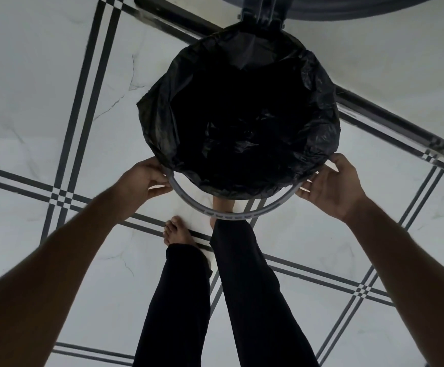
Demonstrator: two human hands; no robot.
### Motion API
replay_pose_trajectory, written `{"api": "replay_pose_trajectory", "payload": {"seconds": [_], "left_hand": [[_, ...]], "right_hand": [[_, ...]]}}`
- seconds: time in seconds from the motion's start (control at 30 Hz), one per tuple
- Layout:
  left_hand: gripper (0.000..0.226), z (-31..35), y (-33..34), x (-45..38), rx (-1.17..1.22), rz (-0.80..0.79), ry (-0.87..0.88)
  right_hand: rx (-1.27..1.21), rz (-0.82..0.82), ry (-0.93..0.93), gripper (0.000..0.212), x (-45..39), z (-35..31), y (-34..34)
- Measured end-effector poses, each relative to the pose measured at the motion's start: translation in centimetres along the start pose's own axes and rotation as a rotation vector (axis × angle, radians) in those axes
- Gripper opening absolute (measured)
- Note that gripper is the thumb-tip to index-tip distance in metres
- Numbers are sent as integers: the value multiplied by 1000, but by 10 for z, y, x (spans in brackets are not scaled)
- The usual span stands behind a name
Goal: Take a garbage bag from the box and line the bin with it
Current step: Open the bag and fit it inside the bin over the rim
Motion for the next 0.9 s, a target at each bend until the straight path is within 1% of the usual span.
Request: {"api": "replay_pose_trajectory", "payload": {"seconds": [0.03, 0.1, 0.17, 0.23, 0.4, 0.57, 0.8, 0.9], "left_hand": [[33, 0, 2, 1, 12, -8, -2], [32, 1, 4, 3, 22, -32, 1], [40, 0, 5, 3, 56, -64, -4], [49, -2, 5, 4, 114, -85, -16], [57, -8, 6, 5, 246, -124, -16], [68, -8, 12, 8, 314, -161, -13], [58, -4, 8, 15, 308, -191, -10], [47, -1, 7, 16, 312, -160, 8]], "right_hand": [[-4, 1, -2, 59, -1, 0, 1], [-28, 6, -11, 52, -2, 0, 2], [-42, 21, -10, 47, -2, 1, 0], [-42, 44, 4, 48, -1, 2, -3], [8, 99, 8, 37, 2, 3, -8], [-16, 104, 27, 42, 6, 4, -12], [-154, 120, 6, 38, 1, 13, -7], [-252, 142, -21, 39, 1, 10, -9]]}}
Point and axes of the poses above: each hand's wrist, its own x-axis away from the middle knuckle, its own y-axis out of the palm, z = x × y, the point moved 6 cm from there along -x, towards the middle knuckle, and after that the axes turned 5 degrees about -y, right-handed, at the moved point
